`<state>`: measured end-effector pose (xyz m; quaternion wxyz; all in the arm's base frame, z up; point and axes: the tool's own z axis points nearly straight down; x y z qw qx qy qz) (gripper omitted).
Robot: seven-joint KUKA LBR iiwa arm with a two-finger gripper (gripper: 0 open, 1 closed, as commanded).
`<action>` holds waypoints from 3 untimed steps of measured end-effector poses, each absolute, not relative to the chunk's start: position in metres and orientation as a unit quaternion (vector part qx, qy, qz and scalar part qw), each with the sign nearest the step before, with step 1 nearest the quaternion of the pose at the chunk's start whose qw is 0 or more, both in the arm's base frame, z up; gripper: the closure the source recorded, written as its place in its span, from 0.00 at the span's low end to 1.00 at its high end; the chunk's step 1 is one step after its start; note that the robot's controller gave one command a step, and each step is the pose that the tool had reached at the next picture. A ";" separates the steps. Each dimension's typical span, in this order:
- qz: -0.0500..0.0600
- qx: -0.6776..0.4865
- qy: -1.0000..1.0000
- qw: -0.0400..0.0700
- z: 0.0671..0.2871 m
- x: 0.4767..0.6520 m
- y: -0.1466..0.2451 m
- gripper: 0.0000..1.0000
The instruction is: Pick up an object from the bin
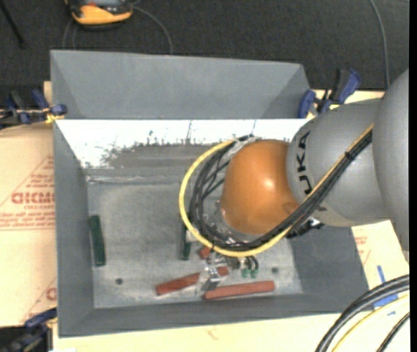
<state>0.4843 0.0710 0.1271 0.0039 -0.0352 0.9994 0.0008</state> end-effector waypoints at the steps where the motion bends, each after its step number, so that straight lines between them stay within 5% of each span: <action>1: 0.001 -0.094 0.996 0.007 0.091 0.478 0.085 1.00; 2: 0.001 -0.094 0.996 0.007 0.091 0.478 0.085 1.00; 3: -0.001 -0.096 0.995 0.000 0.117 0.480 0.087 1.00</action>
Offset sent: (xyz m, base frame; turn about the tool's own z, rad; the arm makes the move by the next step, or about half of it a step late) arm 0.0000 0.0000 0.0000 0.0000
